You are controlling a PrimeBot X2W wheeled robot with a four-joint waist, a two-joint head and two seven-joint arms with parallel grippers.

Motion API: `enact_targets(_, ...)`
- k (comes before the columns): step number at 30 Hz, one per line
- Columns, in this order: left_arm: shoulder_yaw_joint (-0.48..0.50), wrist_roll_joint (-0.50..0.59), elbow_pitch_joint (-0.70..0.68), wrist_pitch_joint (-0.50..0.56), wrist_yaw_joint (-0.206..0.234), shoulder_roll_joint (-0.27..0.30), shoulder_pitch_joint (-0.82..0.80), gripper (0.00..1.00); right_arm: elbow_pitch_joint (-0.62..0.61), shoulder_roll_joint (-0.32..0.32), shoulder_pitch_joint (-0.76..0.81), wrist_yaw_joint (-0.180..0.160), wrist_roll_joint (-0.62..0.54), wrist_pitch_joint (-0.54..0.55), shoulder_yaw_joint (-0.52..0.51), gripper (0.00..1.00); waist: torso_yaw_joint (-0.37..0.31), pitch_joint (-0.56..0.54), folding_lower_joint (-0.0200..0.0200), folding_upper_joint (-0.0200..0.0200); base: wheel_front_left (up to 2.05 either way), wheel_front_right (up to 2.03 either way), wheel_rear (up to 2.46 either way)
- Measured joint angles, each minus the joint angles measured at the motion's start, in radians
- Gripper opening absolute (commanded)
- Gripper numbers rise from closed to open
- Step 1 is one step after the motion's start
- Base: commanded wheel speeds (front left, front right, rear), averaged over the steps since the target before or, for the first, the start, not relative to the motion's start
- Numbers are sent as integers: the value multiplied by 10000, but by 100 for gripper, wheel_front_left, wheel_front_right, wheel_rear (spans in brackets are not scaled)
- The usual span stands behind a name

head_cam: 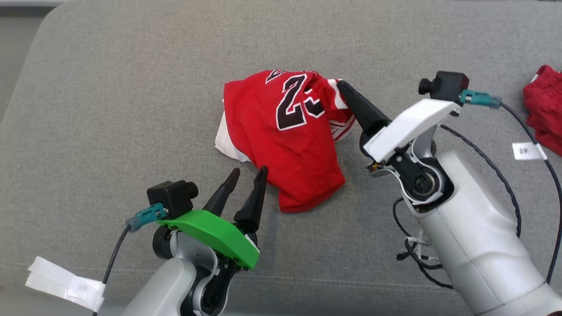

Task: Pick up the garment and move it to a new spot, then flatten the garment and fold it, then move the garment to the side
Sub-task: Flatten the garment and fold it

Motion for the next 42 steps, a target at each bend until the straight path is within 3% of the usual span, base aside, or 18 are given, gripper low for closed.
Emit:
enact_targets(5,-84,0,21,-4,0,-182,77,100,-755,4,-853,-138,207,1083,261,0,44,-342,1,0,0,0,0)
enact_targets(8,-144,-10,35,-17,0,-313,142,100,-1162,0,-1482,-552,240,1668,196,0,129,-543,1,0,0,0,0)
enact_targets(13,-366,-173,102,-59,0,-548,291,100,-1432,-21,-2052,-1699,894,2692,128,0,390,-832,1,0,0,0,0)
enact_targets(15,-439,-173,157,-61,0,-568,355,100,-1417,-19,-2090,-1950,1469,3087,128,0,519,-940,0,0,0,0,0)
enact_targets(19,-577,-190,203,-75,0,-587,382,100,-1325,12,-2305,-1946,1816,3237,-280,0,779,-1141,0,0,0,0,0)
enact_targets(23,-637,-251,221,-153,0,-610,517,100,-1058,0,-2882,-1919,2136,2867,-1499,0,987,-1322,1,0,0,0,0)
enact_targets(27,-506,-251,221,-249,0,-606,599,100,577,-226,-2881,-1887,1480,2936,-2196,0,1045,-1483,1,0,0,0,0)
enact_targets(33,-424,-245,173,-336,0,-600,748,100,2236,-1653,-1346,-1887,305,4077,-1603,0,826,-1535,0,0,0,0,0)
enact_targets(38,-420,-226,98,-330,0,-552,829,100,2495,-1891,-630,-1887,81,4558,-1519,0,599,-1490,1,0,0,0,0)
enact_targets(42,-428,-165,23,-313,0,-502,907,100,1996,-1841,-616,-1887,21,4913,-1386,0,303,-1375,1,1,0,0,0)
